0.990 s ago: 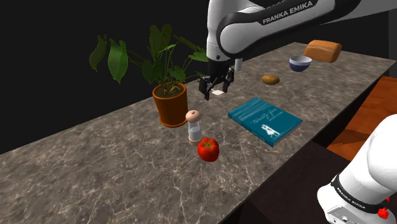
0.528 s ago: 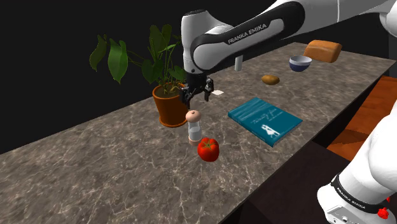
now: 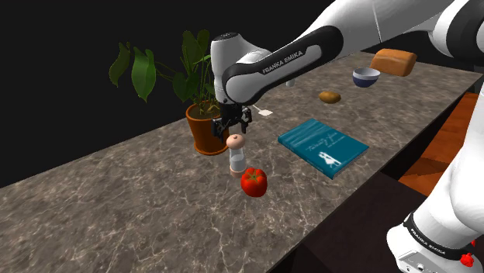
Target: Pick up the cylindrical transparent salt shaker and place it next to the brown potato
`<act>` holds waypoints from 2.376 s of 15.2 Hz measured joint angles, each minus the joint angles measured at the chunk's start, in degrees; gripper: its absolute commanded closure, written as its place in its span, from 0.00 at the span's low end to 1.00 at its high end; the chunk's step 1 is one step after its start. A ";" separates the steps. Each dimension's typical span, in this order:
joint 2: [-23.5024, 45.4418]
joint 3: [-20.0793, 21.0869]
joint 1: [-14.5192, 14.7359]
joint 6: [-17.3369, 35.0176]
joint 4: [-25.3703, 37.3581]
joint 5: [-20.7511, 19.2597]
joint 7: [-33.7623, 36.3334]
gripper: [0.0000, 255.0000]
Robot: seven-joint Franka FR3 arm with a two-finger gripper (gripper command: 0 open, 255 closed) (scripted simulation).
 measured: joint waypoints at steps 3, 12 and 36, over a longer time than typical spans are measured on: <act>0.62 -0.08 0.06 1.32 -0.74 -0.27 0.20 0.00; 0.77 -0.11 0.06 1.58 -0.80 -0.34 0.23 1.00; -2.43 0.35 -0.07 -9.69 7.43 1.17 -0.95 1.00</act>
